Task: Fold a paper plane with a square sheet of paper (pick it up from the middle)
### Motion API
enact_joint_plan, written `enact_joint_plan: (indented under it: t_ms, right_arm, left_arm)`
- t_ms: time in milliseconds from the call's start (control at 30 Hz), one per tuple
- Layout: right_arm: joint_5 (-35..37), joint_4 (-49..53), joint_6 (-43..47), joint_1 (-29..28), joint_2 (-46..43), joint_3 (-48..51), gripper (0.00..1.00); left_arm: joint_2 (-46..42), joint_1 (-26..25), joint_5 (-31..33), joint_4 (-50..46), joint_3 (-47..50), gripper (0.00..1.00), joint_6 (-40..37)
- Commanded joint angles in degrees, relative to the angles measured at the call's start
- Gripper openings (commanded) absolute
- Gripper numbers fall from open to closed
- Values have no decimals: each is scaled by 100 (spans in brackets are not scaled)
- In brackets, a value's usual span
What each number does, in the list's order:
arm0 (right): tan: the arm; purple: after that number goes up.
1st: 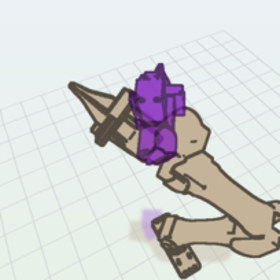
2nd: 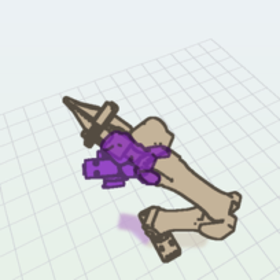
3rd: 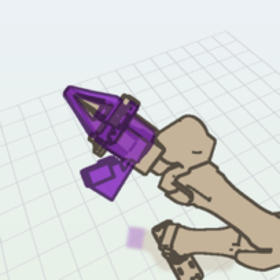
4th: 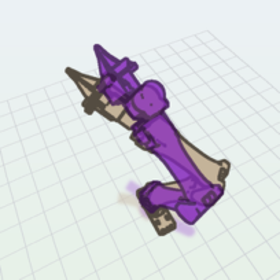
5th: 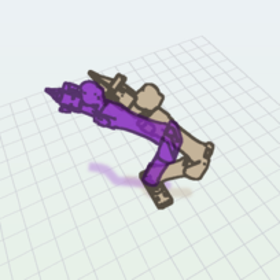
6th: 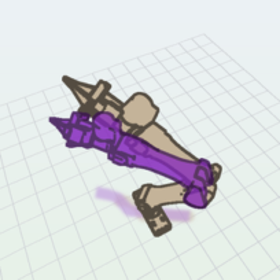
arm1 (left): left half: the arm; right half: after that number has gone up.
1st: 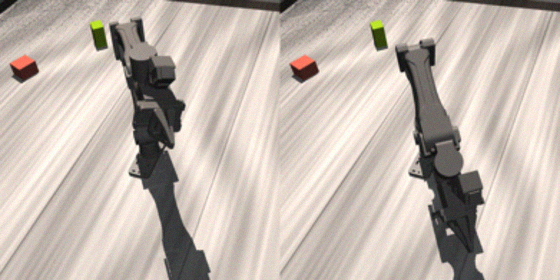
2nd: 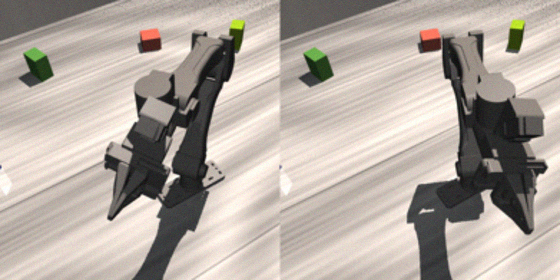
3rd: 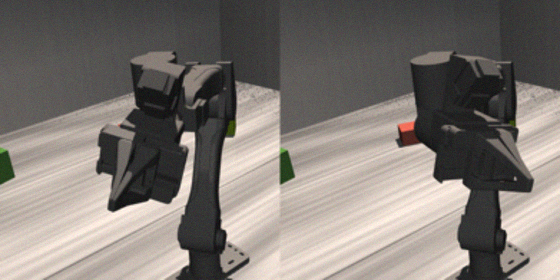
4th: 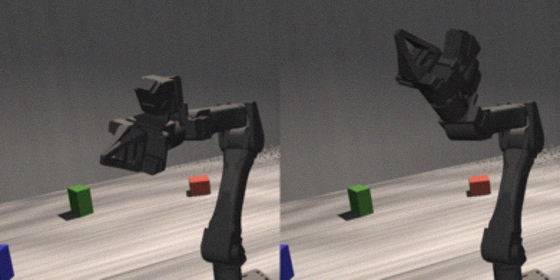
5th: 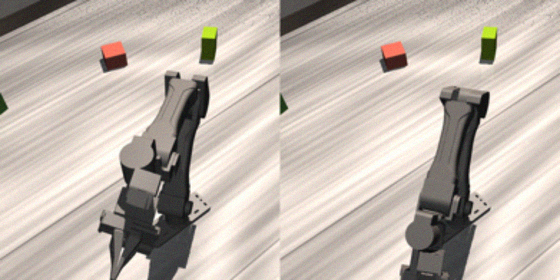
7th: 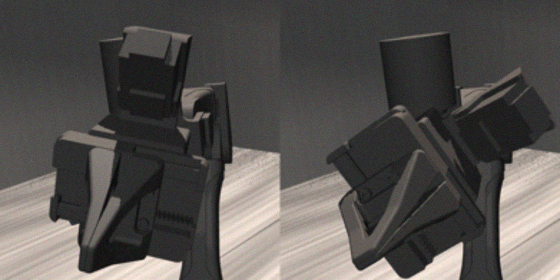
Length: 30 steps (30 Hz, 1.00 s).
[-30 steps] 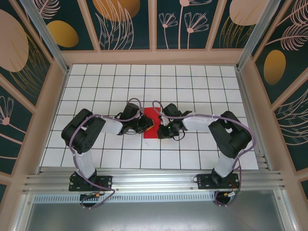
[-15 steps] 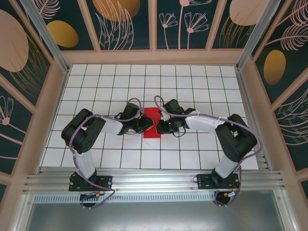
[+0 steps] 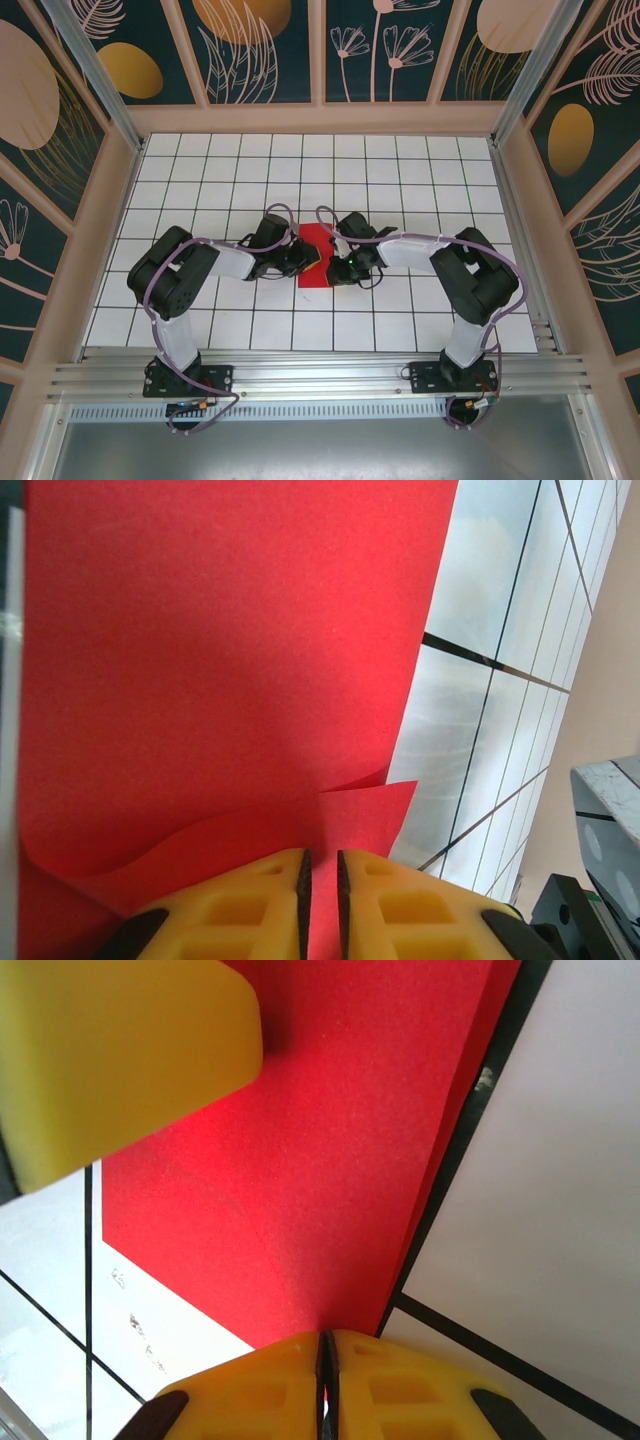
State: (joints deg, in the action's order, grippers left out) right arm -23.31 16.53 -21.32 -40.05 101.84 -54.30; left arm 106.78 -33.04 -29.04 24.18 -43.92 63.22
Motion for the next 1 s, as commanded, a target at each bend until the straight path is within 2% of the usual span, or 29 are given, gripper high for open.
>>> enact_joint_plan:
  t_ms: [0,233,533,667,967]
  right_arm:
    - [366,315,-32,15,241,-59,12]
    - [450,359,-157,17,327,-52,11]
    - [530,421,-231,17,363,-46,11]
    - [572,468,-241,6,367,-51,11]
    - [946,744,-206,-79,477,-57,11]
  left_arm:
    - [-263,-1,204,-64,54,21,-83]
    - [-528,-171,-19,560,414,23,354]
    - [-194,-443,-159,824,507,17,632]
    - [-67,-467,-131,678,511,16,603]
    - [0,-462,439,-388,165,16,48]
